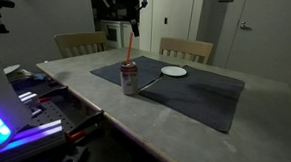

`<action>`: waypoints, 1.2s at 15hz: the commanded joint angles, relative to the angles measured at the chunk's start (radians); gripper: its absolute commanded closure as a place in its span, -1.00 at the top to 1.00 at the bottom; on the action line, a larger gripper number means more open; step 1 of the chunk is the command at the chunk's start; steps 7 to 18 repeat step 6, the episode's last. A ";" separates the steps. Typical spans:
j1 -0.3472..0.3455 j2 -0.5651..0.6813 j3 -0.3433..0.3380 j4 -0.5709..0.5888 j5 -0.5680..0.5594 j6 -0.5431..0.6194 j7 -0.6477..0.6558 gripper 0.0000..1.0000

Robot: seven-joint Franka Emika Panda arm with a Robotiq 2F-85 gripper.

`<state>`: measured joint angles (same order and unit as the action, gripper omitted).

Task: Pick the straw and put it in the soda can

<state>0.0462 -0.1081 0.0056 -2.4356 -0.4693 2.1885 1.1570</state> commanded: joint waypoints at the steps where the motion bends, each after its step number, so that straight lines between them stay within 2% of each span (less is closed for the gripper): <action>1: -0.009 -0.039 0.000 -0.021 0.167 0.041 -0.241 1.00; 6: 0.005 -0.090 0.016 -0.061 0.358 0.052 -0.538 1.00; 18: 0.005 -0.090 0.016 -0.061 0.358 0.052 -0.538 1.00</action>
